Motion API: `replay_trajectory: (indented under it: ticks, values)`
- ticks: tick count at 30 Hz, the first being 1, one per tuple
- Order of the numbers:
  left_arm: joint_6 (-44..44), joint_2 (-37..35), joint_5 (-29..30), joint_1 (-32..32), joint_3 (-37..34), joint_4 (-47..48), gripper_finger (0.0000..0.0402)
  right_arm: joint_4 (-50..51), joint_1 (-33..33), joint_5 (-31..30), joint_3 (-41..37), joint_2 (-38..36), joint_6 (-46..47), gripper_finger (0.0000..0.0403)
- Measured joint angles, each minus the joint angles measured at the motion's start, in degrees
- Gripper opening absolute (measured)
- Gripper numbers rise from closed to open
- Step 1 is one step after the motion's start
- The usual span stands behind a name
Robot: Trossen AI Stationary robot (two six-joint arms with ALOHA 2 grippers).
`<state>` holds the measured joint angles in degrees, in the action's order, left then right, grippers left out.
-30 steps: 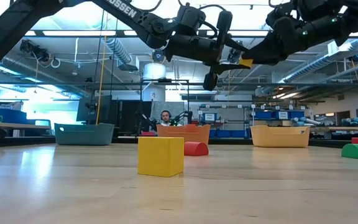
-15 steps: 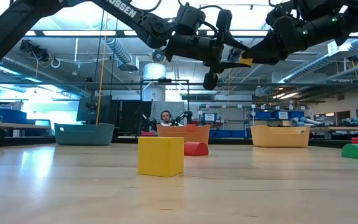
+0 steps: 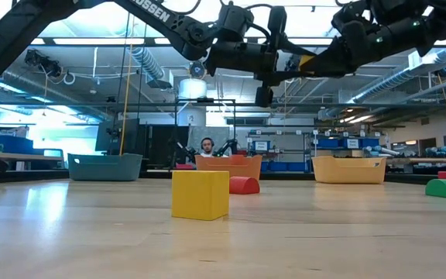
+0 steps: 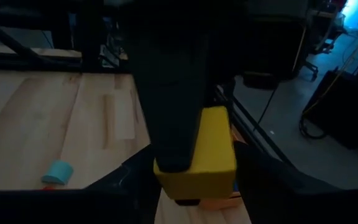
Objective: Sort blocks by size
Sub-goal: Put the yellow cube block into the yellow bin
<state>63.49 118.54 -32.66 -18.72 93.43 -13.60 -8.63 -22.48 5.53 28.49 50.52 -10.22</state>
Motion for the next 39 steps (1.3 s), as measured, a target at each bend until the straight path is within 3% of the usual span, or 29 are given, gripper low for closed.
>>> replay_trajectory:
  ticks: [9,14,21,25,28,39]
  values:
    - [-0.60,0.00,1.90,-0.02,0.00,0.25,0.0148,-0.21,-0.02,-0.44,0.00,0.00,-2.18,0.0149]
    - [-1.56,0.00,3.43,0.07,0.00,-0.02,0.0149,-0.16,-0.07,-0.65,0.00,0.00,-3.40,0.0149]
    - [-8.27,0.00,8.66,0.19,0.00,0.52,0.0197,2.54,-0.88,-5.24,0.05,-0.02,-2.31,0.0151]
    - [-16.20,0.00,13.77,0.11,0.00,0.39,0.0223,3.79,-2.66,-7.39,0.07,-0.02,2.18,0.0151]
    - [-23.57,0.02,14.01,-0.71,0.00,0.35,0.0228,5.45,-4.74,-8.69,0.09,-0.04,6.07,0.0151]
    - [-29.24,-0.63,15.47,-3.42,0.04,-0.17,0.0205,17.45,-16.12,-8.97,0.81,0.53,21.16,0.0152]
